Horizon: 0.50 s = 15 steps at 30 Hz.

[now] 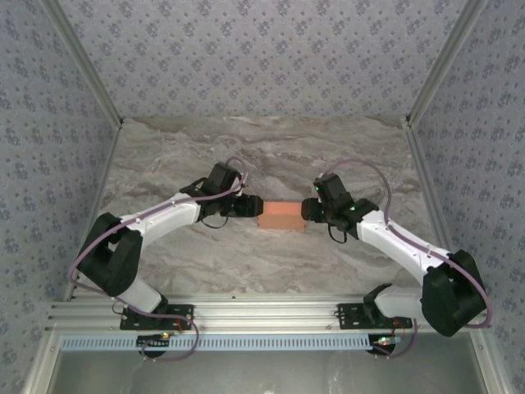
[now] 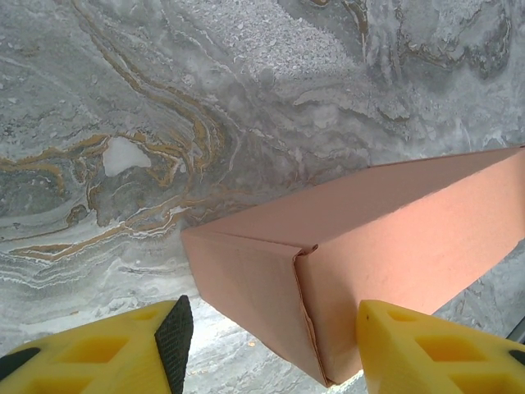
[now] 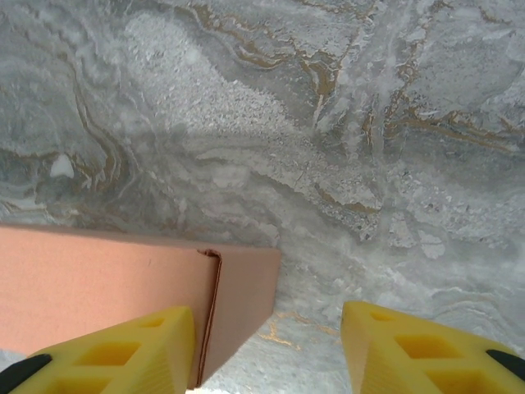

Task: Fold the paper box

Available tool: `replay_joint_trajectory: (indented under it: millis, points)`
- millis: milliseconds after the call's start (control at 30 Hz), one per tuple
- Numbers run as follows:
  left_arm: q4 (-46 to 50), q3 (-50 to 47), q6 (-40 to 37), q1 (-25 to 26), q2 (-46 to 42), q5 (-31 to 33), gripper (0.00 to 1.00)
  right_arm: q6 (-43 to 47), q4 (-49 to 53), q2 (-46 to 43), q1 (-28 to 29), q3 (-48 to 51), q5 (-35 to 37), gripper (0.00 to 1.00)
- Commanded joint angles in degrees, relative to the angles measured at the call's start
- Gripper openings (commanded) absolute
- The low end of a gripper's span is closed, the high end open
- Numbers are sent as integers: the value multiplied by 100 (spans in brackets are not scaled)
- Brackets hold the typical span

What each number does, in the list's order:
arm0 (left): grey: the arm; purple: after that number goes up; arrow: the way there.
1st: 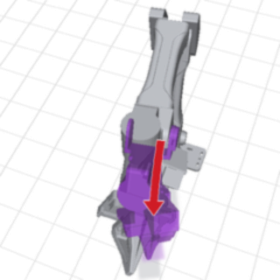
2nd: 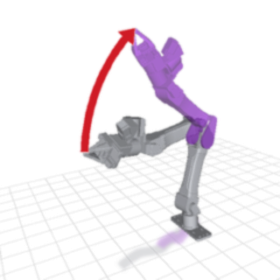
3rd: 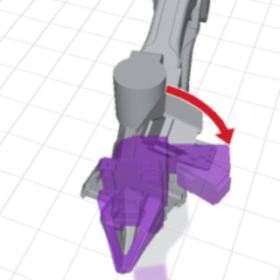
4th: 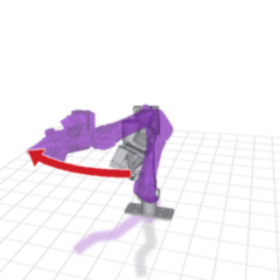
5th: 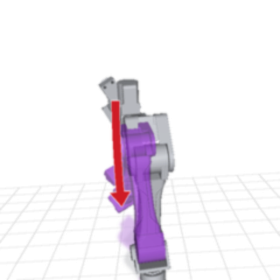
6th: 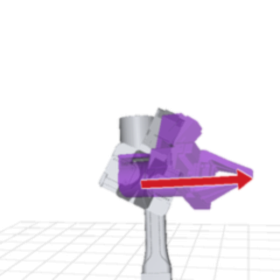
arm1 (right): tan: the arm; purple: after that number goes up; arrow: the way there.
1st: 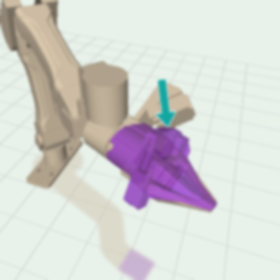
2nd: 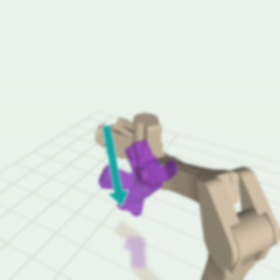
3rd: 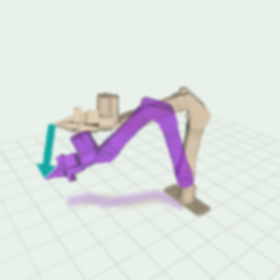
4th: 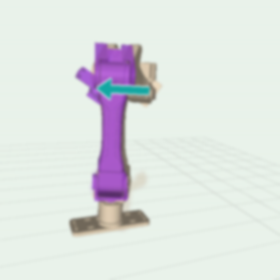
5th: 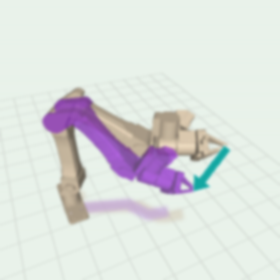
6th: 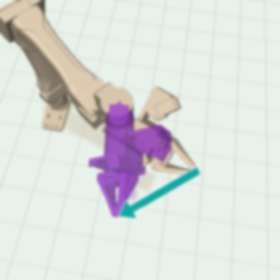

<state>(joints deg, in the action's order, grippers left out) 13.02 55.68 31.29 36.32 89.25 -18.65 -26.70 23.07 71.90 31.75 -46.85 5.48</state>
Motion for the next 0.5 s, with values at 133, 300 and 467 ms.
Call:
replay_joint_trajectory:
  millis: [133, 300, 467]
  points:
    - [561, -124, -261, 0, 199, 296, 56, 3234, -129, -204, 236, -411, -760, 59]
    - [645, -71, -367, 2, 189, 358, 56, 5668, -626, -39, 399, -215, -1677, 79]
    - [642, -127, -404, 3, 145, 359, 57, 6936, 366, 809, 350, -1148, -2042, 82]
